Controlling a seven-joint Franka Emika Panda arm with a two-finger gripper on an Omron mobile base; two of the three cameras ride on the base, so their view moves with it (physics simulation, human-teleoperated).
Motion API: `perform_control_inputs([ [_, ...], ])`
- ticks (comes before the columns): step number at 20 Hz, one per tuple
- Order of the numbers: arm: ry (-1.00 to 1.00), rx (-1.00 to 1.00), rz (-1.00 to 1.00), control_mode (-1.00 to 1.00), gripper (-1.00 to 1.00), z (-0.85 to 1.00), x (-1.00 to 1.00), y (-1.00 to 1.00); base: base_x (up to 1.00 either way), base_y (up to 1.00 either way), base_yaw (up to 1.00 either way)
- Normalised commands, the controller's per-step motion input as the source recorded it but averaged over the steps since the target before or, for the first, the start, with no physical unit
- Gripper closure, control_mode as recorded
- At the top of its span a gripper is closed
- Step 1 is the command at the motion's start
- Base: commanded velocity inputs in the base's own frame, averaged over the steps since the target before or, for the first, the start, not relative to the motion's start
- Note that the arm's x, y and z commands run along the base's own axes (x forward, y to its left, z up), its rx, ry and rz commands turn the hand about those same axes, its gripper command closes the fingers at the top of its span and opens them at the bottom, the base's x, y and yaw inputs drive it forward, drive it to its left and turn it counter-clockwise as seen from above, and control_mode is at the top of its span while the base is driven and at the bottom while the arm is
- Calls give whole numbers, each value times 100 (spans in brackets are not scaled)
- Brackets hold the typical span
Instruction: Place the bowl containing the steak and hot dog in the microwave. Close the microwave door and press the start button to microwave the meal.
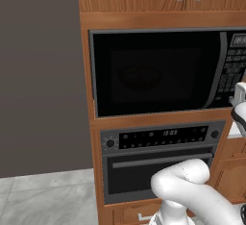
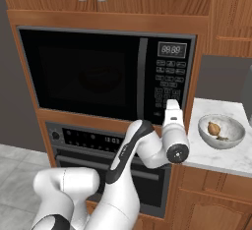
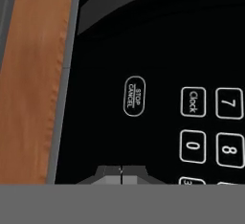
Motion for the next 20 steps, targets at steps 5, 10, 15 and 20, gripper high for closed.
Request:
perform_control_inputs([
  [5,-2,1,0,-100,100,-8,13,-7,0,0,0],
  [10,-1,2,0,-100,100,-3,14,-14,0,0,0],
  [15,0,3,0,-100,100,-1,18,-21,0,0,0],
  [20,0,5,0,-100,100,0,39,-28,0,0,0],
])
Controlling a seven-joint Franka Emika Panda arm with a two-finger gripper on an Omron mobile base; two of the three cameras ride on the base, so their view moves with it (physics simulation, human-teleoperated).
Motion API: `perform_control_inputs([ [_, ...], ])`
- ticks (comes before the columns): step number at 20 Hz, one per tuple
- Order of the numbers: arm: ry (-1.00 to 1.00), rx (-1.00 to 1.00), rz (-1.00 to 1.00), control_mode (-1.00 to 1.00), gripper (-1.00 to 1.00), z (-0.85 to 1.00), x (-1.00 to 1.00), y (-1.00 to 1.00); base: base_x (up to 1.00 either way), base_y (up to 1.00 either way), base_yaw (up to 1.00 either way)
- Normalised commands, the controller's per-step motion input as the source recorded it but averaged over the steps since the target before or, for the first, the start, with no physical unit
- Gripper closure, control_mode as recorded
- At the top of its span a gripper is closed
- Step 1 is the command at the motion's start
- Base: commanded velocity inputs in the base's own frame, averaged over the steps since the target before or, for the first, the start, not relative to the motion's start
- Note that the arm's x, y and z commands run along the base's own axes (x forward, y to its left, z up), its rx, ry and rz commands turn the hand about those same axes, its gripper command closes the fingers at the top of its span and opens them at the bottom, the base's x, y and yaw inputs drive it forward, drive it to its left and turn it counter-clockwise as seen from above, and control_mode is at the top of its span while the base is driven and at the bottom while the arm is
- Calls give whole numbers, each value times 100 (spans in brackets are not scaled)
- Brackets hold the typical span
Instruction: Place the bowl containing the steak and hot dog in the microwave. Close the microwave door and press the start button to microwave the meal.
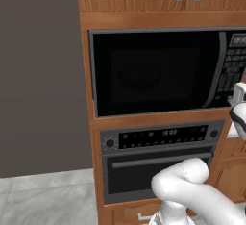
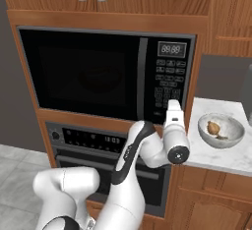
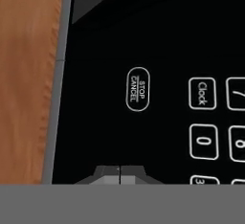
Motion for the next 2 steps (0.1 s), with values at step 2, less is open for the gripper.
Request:
perform_control_inputs([
  [2,0,7,0,-100,100,0,44,-34,0,0,0],
])
